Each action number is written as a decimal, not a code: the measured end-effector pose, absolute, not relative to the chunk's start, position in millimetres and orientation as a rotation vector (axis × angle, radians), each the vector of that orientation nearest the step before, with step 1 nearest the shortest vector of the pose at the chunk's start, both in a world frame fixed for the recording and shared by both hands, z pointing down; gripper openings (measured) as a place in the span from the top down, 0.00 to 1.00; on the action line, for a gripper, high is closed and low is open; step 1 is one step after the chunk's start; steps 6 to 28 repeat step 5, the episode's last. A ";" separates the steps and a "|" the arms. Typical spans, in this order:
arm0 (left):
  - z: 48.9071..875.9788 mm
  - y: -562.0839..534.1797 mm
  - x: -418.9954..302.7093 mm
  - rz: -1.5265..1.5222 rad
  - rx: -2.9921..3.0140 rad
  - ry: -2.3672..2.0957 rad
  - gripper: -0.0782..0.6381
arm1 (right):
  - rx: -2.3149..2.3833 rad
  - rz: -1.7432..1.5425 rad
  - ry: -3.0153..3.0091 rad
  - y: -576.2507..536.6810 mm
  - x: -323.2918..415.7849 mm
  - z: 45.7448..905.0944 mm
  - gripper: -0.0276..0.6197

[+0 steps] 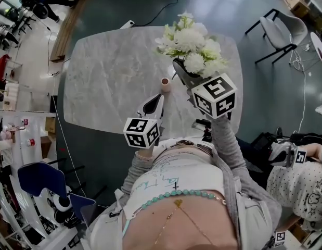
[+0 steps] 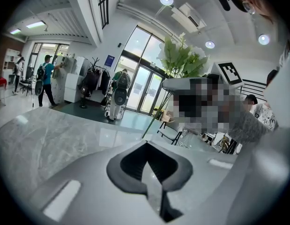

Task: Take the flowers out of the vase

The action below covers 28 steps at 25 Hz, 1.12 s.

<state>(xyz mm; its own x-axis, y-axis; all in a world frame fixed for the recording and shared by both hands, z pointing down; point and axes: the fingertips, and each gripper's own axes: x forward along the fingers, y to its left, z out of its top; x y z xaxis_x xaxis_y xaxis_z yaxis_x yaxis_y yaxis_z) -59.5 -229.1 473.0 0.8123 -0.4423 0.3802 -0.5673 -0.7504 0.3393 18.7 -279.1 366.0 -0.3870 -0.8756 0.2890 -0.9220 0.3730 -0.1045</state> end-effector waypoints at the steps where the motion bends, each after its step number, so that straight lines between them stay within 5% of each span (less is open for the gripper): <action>1: 470.9 -227.8 -56.7 0.385 2.553 -0.752 0.89 | 1.620 0.371 -2.444 -278.0 21.4 363.9 0.91; 28: 461.9 -221.0 -47.6 0.385 2.556 -0.751 0.89 | 1.616 0.371 -2.445 -271.3 29.4 355.9 0.91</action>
